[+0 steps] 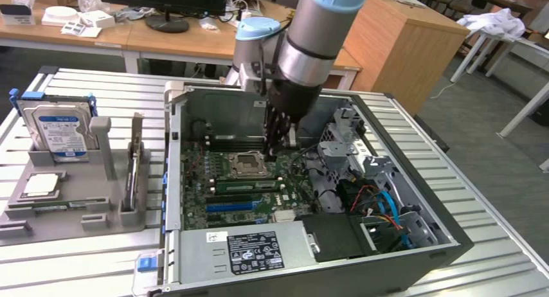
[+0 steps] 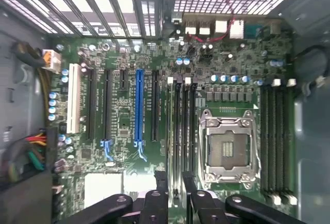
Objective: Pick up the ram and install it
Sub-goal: 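Insert the ram into the slot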
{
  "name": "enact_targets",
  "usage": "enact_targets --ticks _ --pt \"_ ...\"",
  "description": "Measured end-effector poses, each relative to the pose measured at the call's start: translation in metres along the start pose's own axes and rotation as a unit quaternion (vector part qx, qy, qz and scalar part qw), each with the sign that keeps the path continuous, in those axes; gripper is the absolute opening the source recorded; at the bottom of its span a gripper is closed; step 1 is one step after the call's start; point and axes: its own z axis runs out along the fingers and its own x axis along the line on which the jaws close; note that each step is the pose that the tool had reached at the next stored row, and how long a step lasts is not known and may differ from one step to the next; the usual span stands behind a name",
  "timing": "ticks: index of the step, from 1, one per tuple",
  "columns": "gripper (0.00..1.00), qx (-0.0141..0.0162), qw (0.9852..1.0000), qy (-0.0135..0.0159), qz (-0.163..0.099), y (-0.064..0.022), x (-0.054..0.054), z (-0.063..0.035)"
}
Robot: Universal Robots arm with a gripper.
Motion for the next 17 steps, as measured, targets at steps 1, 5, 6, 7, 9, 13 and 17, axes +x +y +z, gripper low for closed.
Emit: enact_targets --ticks 1,5,6,7,9,13,17 --pt "0.25 -0.0002 1.0 0.0001 0.0 0.0002 0.0 -0.0045" --pt "0.25 -0.001 1.0 0.0003 0.0 0.0008 -0.001 -0.0229" --pt "0.25 -0.0011 1.0 0.0003 0.0 0.001 -0.001 -0.0274" --pt "0.25 -0.0012 1.0 0.0003 0.0 0.0011 -0.001 -0.0318" --pt "0.25 -0.0014 1.0 0.0003 0.0 0.0016 -0.001 -0.041" --pt "0.25 -0.0016 1.0 0.0004 0.0 0.0024 -0.002 -0.0542" --pt "0.25 -0.001 1.0 0.0002 0.0 0.0028 -0.002 -0.0544"
